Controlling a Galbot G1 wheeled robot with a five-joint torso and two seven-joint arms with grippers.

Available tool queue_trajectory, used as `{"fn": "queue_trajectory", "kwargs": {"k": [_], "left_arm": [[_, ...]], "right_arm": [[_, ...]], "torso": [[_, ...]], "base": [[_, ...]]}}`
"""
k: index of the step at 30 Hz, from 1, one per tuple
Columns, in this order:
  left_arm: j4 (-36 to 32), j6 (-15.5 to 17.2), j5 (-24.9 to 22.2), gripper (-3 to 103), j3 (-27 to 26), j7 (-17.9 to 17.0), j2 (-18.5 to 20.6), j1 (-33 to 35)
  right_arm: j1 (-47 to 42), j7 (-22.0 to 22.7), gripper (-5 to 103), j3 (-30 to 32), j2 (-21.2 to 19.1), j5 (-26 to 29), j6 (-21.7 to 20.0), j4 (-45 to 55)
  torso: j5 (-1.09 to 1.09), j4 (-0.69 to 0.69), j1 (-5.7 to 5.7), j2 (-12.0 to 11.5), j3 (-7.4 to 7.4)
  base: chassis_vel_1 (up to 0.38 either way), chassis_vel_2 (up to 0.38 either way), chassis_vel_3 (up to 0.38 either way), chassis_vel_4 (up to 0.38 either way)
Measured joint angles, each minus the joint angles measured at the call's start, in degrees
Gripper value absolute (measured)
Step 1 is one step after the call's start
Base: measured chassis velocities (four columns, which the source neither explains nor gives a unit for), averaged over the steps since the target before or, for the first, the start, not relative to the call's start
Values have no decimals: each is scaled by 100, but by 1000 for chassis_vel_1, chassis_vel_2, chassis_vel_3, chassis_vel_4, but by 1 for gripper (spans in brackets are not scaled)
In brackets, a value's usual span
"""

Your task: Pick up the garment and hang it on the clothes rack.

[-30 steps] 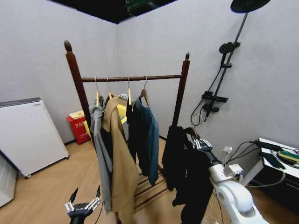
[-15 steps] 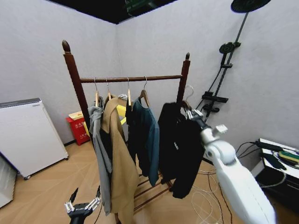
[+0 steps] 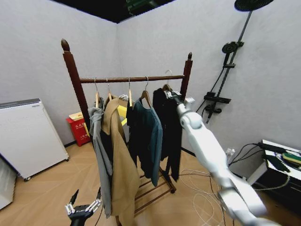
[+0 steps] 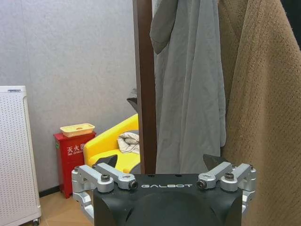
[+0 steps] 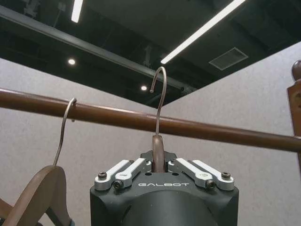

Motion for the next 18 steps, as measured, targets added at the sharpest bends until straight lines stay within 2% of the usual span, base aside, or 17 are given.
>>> {"fn": "queue_trajectory", "kwargs": {"k": [4, 6, 12, 13, 14, 16, 17, 18], "left_arm": [[-1, 0, 0, 100, 0, 0, 0, 0], [-1, 0, 0, 100, 0, 0, 0, 0], [-1, 0, 0, 100, 0, 1, 0, 0], [0, 0, 0, 100, 0, 1, 1, 0], [0, 0, 0, 100, 0, 1, 1, 0], [-1, 0, 0, 100, 1, 0, 0, 0], [-1, 0, 0, 100, 1, 0, 0, 0], [-1, 0, 0, 100, 0, -1, 0, 0]], "right_arm": [[24, -2, 9, 8, 161, -223, -115, -191], [-124, 30, 9, 29, 181, -206, -258, -124], [-398, 31, 7, 132, 108, -47, -346, 159], [-500, 55, 12, 169, 74, 82, -390, 279], [-500, 55, 12, 169, 74, 82, -390, 279], [-654, 78, 22, 242, 4, 222, -426, 458], [-654, 78, 22, 242, 4, 222, -426, 458], [-784, 98, 27, 320, -66, 277, -436, 635]], "torso": [[2, 0, 0, 0, 0], [2, -1, 0, 0, 0], [1, 0, -1, 2, -2], [2, -1, -2, 2, -2], [2, -1, -2, 2, -2], [4, -1, -1, 1, -1], [4, -1, -1, 1, -1], [4, -1, -1, 1, -1]], "base": [[0, 0, 0, 0], [0, 0, 0, 0], [0, 0, 0, 0], [0, 0, 0, 0], [0, 0, 0, 0], [0, 0, 0, 0], [0, 0, 0, 0], [0, 0, 0, 0]]}}
